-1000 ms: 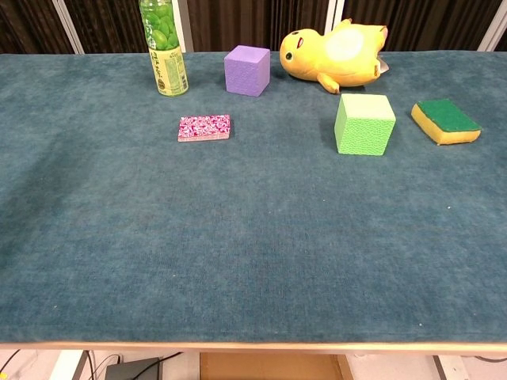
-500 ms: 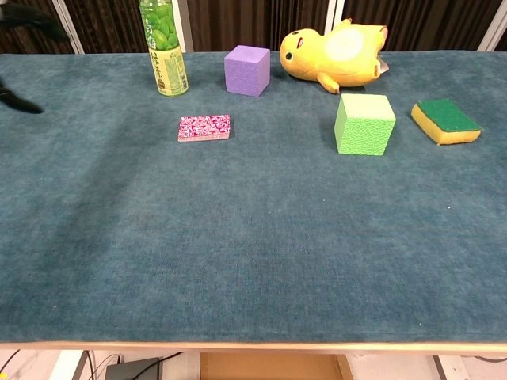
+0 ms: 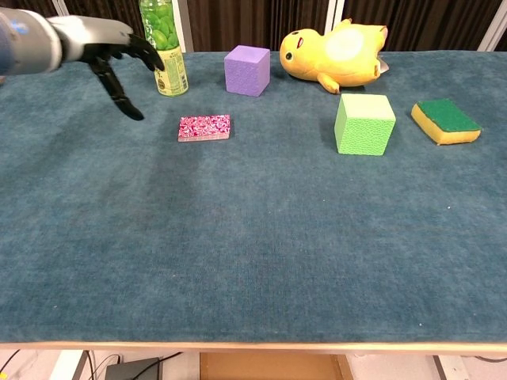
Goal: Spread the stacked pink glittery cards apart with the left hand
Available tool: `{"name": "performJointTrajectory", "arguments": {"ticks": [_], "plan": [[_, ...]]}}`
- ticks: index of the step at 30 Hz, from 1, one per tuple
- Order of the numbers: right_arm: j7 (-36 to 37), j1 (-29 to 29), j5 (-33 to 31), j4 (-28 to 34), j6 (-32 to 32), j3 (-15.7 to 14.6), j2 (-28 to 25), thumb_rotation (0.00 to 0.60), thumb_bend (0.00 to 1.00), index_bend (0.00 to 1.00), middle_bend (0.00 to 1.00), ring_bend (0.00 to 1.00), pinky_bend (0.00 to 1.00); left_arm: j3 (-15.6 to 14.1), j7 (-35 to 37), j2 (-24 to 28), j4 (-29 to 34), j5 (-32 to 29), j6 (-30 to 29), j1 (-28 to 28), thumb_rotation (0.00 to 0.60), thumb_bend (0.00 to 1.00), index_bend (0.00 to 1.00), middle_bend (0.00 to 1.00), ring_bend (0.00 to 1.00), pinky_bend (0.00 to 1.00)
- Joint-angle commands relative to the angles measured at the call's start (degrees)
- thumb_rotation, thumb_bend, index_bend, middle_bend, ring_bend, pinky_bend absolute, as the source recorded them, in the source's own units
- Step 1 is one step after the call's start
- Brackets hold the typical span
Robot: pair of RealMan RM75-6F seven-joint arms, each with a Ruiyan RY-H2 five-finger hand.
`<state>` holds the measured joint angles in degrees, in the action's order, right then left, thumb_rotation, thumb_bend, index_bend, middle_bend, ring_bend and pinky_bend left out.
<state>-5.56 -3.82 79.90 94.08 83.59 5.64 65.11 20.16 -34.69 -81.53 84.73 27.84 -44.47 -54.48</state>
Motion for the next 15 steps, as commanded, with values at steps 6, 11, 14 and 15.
{"name": "performJointTrajectory", "arguments": {"ticks": [6, 11, 14, 15], "plan": [[0.4, -0.1, 0.0, -0.2, -0.3, 0.0, 0.0, 0.600, 0.14, 0.08, 0.04, 0.12, 0.23, -0.7, -3.2, -6.7, -7.0, -8.7, -0.1, -8.5, 0.600, 0.07, 0.28, 0.20, 0.05, 0.04], [0.9, 0.0, 0.1, -0.1, -0.1, -0.1, -0.1, 0.600, 0.14, 0.08, 0.04, 0.12, 0.23, -2.2, -6.0, -10.7, -13.9, -15.6, 0.6, -12.5, 0.600, 0.07, 0.29, 0.20, 0.05, 0.04], [1.0, 0.1, 0.0, -0.1, -0.1, 0.0, -0.1, 0.600, 0.14, 0.08, 0.04, 0.12, 0.23, -2.9, -7.3, -12.3, -16.6, -18.7, 0.7, -14.0, 0.600, 0.07, 0.29, 0.20, 0.05, 0.04], [1.0, 0.1, 0.0, -0.1, -0.1, 0.0, 0.0, 0.600, 0.14, 0.08, 0.04, 0.12, 0.23, -3.1, -7.5, -12.6, -17.1, -19.3, 0.7, -14.2, 0.600, 0.08, 0.30, 0.20, 0.05, 0.04]]}}
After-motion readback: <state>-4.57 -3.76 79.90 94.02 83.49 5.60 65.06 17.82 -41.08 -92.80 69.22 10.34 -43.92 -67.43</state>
